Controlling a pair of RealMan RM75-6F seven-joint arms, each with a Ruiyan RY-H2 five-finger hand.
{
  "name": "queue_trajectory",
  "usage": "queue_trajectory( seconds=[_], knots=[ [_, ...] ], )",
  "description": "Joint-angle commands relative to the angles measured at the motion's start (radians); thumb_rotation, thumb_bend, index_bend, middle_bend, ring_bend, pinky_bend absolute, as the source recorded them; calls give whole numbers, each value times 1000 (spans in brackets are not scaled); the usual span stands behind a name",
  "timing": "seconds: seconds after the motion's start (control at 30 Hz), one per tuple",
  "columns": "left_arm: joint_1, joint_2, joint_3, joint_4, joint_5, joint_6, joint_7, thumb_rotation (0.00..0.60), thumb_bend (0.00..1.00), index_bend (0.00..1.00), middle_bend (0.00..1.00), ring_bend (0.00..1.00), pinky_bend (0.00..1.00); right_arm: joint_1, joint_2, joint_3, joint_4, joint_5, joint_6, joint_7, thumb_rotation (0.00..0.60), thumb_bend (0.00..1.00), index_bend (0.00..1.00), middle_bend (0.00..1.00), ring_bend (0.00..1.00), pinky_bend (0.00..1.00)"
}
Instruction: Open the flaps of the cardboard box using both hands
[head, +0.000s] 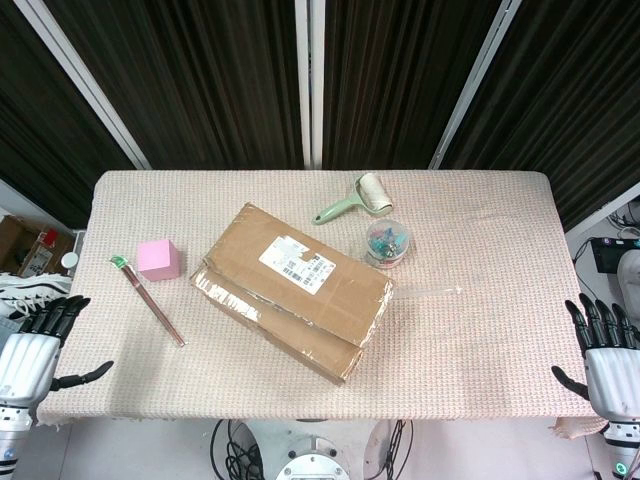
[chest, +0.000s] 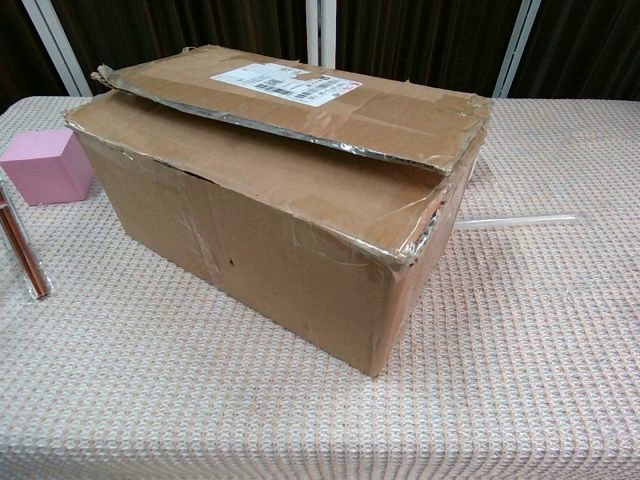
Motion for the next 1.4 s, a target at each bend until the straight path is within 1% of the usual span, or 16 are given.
queue_trajectory(
  seconds=[0.03,0.2,0.4,0.47,0.6,0.7,0.77,0.83,0.9,1.03,1.27,1.33,1.4],
  knots=[
    [3,5,0,-5,1,5,0,241,95,134,144,125,233,1,15,3,-24,-10,3,7,600,0,0,0,0,0],
    [6,16,-2,-12,-5,7,-3,240,95,134,144,125,234,28,50,20,-102,-42,-4,-23,600,0,0,0,0,0],
    [-1,9,-4,-6,-16,-13,-5,242,95,134,145,125,233,105,99,44,-291,-137,-59,-113,600,0,0,0,0,0],
    [-4,1,-3,-1,-17,-23,-7,244,95,134,145,125,233,145,103,57,-356,-162,-105,-166,600,0,0,0,0,0],
    [-11,-2,0,3,-17,-37,-1,255,95,134,144,125,233,219,87,79,-477,-168,-222,-283,600,0,0,0,0,0],
    [-11,-4,0,4,-19,-38,-2,258,95,134,145,125,233,264,48,92,-525,-157,-292,-346,600,0,0,0,0,0],
    [-10,-5,0,5,-21,-38,-6,270,95,134,145,125,233,297,2,100,-538,-141,-341,-393,600,1,0,0,0,0],
    [-8,-4,2,3,-21,-37,-10,291,95,134,145,125,233,326,-50,107,-532,-118,-383,-437,600,4,0,0,0,0],
    [-6,0,4,1,-18,-34,-12,297,95,134,145,125,233,348,-95,109,-524,-90,-420,-468,600,5,0,0,0,0],
    [2,9,4,2,-20,-22,-13,299,95,134,144,125,233,375,-156,110,-507,-66,-447,-493,600,5,0,0,0,0],
    [10,13,5,15,-27,-18,-29,299,95,134,144,125,233,400,-199,111,-488,-63,-448,-479,600,23,0,0,0,0],
    [9,12,5,18,-28,-20,-33,300,95,134,145,125,233,406,-203,110,-484,-67,-447,-469,600,55,0,0,0,0],
    [8,12,5,19,-27,-22,-34,301,95,134,145,125,233,410,-204,107,-481,-72,-446,-460,600,118,0,0,0,0]
  ],
)
